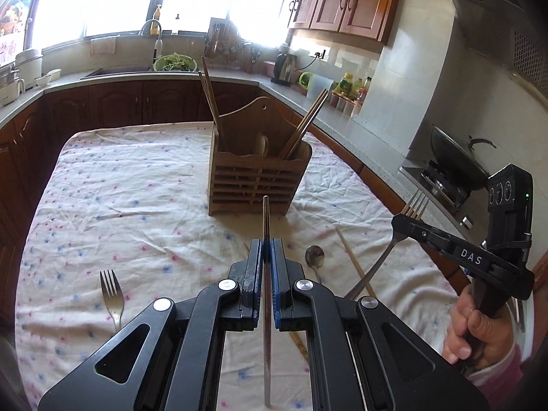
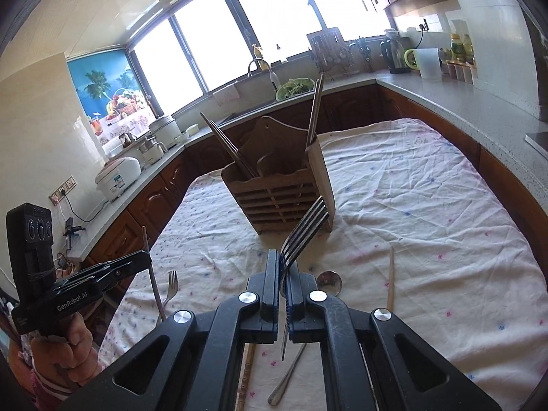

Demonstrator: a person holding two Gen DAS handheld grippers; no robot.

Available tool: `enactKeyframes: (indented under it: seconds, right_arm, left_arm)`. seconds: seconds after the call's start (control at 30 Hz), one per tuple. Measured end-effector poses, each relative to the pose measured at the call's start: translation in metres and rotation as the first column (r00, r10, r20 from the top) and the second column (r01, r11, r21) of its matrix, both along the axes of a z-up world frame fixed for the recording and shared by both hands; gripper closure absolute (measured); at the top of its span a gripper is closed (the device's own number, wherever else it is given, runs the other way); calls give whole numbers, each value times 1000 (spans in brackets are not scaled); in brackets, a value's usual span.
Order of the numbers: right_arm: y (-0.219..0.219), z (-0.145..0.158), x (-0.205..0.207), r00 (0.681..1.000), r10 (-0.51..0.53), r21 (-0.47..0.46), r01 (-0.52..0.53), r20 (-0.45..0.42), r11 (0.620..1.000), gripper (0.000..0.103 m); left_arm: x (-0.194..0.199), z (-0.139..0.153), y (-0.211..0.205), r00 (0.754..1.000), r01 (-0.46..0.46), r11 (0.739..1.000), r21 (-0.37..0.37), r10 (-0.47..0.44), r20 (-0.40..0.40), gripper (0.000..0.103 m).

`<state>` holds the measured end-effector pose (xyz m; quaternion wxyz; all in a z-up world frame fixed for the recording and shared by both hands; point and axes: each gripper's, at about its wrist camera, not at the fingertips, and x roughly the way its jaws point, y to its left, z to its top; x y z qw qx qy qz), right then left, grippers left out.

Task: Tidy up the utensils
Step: 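Lift the held chopstick and fork and carry them above the wooden holder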

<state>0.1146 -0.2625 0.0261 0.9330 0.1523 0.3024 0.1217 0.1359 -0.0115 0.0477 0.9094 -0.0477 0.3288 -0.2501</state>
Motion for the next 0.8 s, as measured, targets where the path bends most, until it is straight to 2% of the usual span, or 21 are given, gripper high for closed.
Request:
enactKeyframes:
  seconds: [0.27, 0.8]
  right_arm:
    - [-1, 16, -1, 999, -3, -2, 3, 49, 1000, 100]
    - [-3, 22, 10, 998, -2, 3, 2, 62, 1000, 100]
  left_arm:
    - [-2, 10, 18, 999, -36, 998, -44, 37, 29, 99]
    - [5, 23, 26, 996, -60, 995, -77, 65, 64, 99]
